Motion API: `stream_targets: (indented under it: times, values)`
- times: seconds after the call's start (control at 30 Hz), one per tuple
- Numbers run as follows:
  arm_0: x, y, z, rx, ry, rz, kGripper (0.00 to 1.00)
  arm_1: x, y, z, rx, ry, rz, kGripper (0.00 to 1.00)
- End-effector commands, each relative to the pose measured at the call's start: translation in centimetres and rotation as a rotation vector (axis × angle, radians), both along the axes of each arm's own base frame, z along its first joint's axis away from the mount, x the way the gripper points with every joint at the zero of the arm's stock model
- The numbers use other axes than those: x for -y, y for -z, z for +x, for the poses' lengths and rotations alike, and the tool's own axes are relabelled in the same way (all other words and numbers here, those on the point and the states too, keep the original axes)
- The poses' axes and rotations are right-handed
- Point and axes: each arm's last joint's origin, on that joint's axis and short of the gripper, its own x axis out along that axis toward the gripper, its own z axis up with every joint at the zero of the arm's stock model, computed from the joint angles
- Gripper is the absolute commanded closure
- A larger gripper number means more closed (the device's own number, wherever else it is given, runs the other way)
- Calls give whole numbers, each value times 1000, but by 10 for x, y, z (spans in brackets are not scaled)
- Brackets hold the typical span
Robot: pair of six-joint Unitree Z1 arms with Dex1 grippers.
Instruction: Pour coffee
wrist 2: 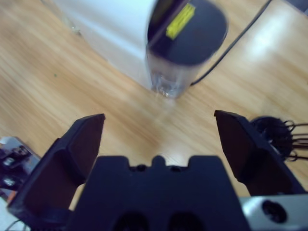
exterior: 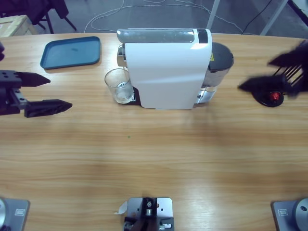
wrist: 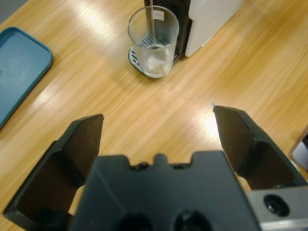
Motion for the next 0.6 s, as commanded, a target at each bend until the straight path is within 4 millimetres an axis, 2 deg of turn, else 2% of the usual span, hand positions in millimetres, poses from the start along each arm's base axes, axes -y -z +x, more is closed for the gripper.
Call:
stream_targets:
  times: [0.03,0.13,0.27,0.33,0.5,0.6]
  values:
    - [1,12,-1,-29,10,28,0,21,46,-23,48,59,-30,0]
    - [2,16,0,-41,9,38,0,24,53,-23,110,70,-39,0]
    - [1,18,-1,-48,7,41,0,38,55,-42,206,88,-10,0]
    - [1,16,-1,-39,12,42,0,41,53,-44,231,81,-18,0]
    - [1,18,-1,-51,14,42,0,42,57,-47,205,50,-43,0]
    - [1,17,-2,-57,10,28,0,44,56,-55,174,17,-29,0]
